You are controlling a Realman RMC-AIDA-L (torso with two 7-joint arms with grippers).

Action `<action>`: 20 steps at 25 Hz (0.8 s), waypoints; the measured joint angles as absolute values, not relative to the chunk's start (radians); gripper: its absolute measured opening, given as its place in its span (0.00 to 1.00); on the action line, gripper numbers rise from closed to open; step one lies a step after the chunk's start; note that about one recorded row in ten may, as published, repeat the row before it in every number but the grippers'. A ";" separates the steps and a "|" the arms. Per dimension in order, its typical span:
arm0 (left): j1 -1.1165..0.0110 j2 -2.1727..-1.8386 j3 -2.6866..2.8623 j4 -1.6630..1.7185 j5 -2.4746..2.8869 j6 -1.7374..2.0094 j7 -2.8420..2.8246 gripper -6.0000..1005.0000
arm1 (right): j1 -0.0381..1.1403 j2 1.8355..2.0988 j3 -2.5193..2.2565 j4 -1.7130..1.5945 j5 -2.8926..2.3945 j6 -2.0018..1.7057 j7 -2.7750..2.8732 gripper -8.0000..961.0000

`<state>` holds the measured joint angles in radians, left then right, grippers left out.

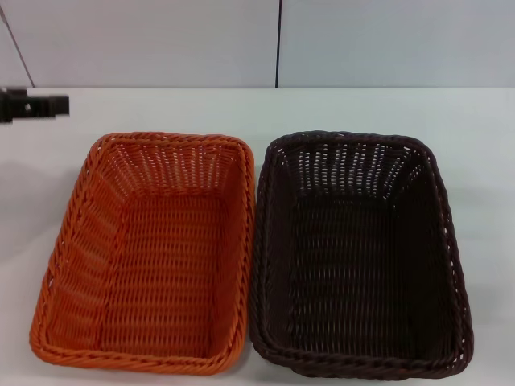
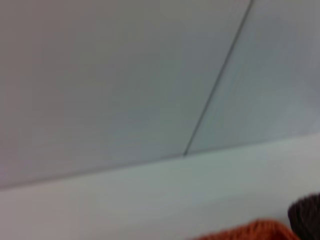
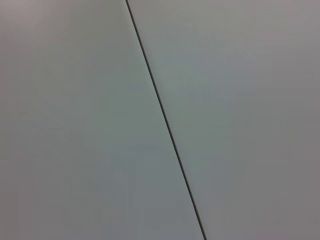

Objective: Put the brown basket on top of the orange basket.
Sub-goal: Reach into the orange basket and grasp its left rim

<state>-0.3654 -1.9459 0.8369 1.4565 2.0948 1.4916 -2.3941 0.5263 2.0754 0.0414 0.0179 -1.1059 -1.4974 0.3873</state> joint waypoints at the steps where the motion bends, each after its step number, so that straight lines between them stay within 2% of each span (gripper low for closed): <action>1: -0.365 -1.949 0.837 1.456 2.105 1.501 -2.398 0.76 | 0.528 2.075 0.041 0.015 -1.106 -1.496 0.387 0.57; 3: -0.362 -1.960 0.836 1.456 2.138 1.525 -2.409 0.76 | 0.528 2.074 0.041 0.013 -1.106 -1.496 0.387 0.57; 4: -0.357 -1.977 0.833 1.465 2.193 1.554 -2.443 0.76 | 0.529 2.074 0.041 0.009 -1.106 -1.496 0.387 0.57; 5: -0.357 -1.977 0.833 1.465 2.193 1.554 -2.443 0.76 | 0.529 2.074 0.041 0.009 -1.106 -1.496 0.387 0.57; 6: -0.354 -1.993 0.831 1.473 2.235 1.575 -2.471 0.76 | 0.529 2.074 0.042 0.008 -1.106 -1.497 0.391 0.57; 7: -0.354 -1.993 0.831 1.473 2.235 1.575 -2.471 0.76 | 0.529 2.074 0.042 0.008 -1.106 -1.497 0.391 0.57; 11: -0.341 -2.034 0.818 1.480 2.300 1.593 -2.491 0.75 | 0.535 2.073 0.043 0.008 -1.106 -1.492 0.395 0.57; 20: -0.324 -2.052 0.797 1.464 2.324 1.598 -2.503 0.75 | 0.540 2.071 0.043 -0.004 -1.106 -1.478 0.396 0.57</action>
<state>-0.3238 -2.0517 0.7973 1.4640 2.3243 1.5979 -2.5030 0.5402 2.0707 0.0430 -0.0039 -1.1059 -1.4782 0.3960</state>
